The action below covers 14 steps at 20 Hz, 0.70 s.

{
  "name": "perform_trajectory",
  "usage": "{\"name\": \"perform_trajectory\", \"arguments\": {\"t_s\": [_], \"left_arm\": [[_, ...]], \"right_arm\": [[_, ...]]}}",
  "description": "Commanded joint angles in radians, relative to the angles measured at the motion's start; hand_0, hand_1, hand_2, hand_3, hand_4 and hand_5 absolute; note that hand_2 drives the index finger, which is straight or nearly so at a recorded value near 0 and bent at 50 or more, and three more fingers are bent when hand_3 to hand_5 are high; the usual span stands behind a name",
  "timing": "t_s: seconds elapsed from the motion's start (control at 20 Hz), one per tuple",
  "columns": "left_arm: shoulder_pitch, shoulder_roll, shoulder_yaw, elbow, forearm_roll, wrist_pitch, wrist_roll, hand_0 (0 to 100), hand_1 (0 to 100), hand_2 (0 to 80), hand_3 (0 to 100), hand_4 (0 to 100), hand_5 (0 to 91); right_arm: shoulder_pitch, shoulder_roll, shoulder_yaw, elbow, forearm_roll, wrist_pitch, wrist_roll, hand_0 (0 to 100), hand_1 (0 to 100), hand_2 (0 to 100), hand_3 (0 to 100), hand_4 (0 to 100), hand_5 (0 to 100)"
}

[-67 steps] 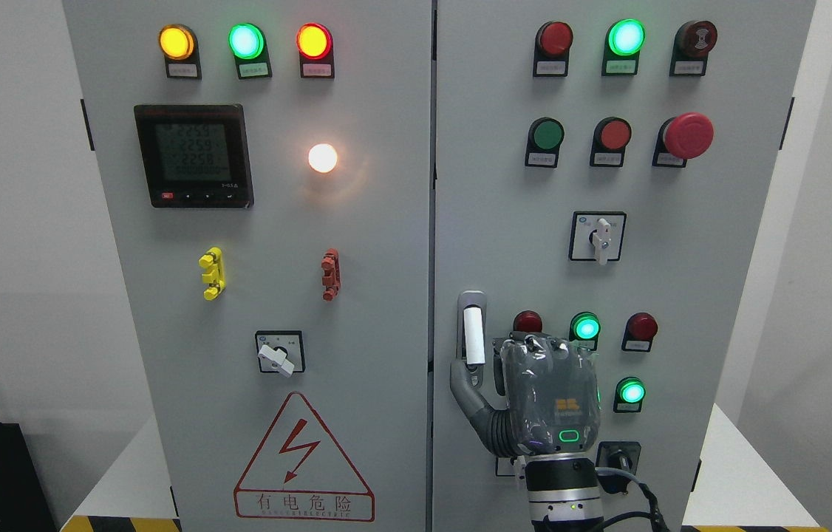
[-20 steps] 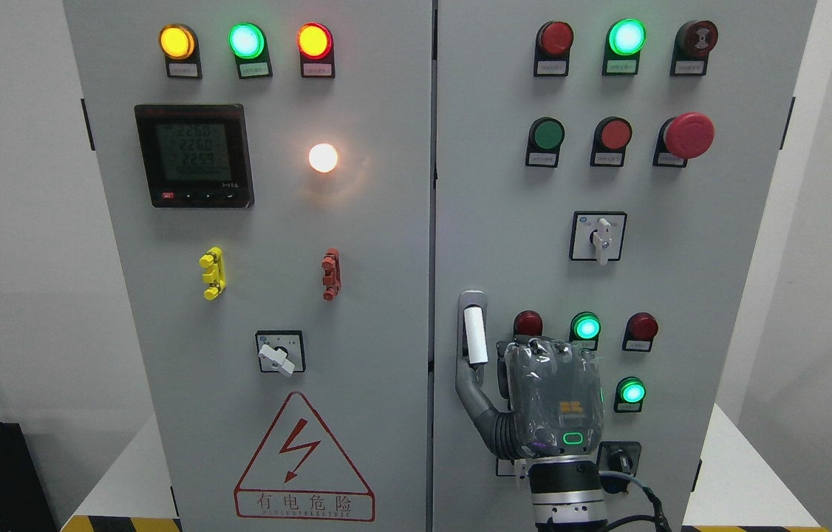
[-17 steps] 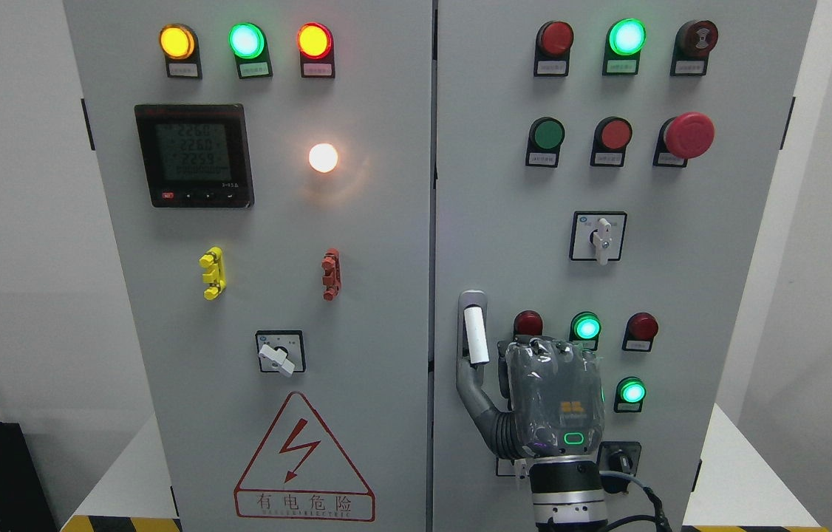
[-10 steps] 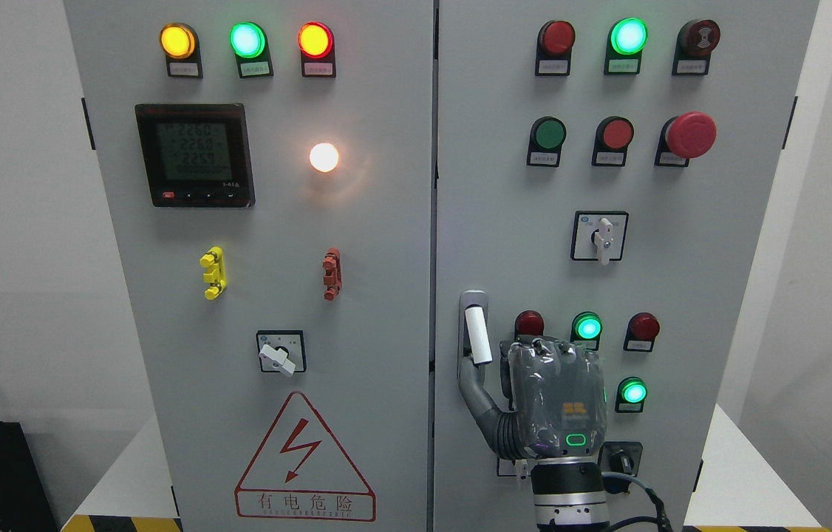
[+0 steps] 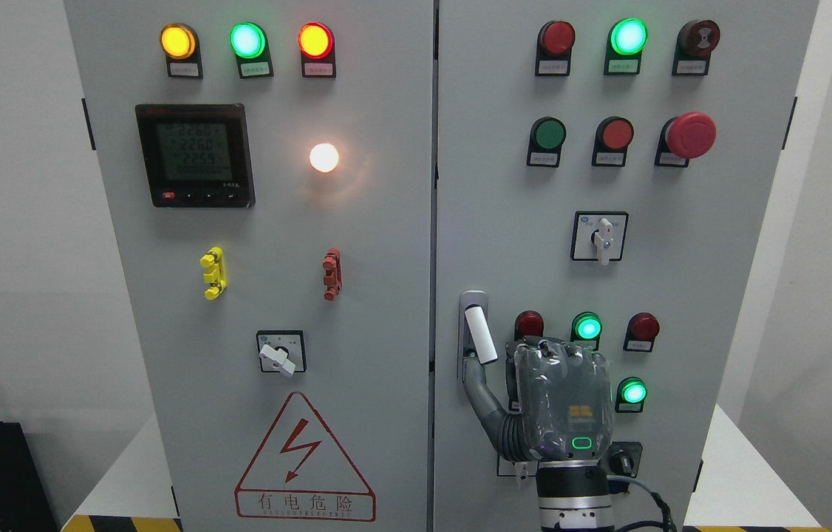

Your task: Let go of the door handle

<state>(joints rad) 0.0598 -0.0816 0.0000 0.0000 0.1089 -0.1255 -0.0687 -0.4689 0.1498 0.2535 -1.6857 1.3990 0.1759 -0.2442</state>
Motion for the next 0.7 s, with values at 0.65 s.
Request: {"name": "perform_trajectory", "arguments": {"t_s": [0.65], "left_arm": [[0.000, -0.001, -0.012, -0.015, 0.000, 0.000, 0.000, 12, 39, 0.0, 0, 0, 0.0]], "right_arm": [[0.003, -0.003, -0.019, -0.009, 0.002, -0.004, 0.008, 50, 49, 100, 100, 100, 98]]}}
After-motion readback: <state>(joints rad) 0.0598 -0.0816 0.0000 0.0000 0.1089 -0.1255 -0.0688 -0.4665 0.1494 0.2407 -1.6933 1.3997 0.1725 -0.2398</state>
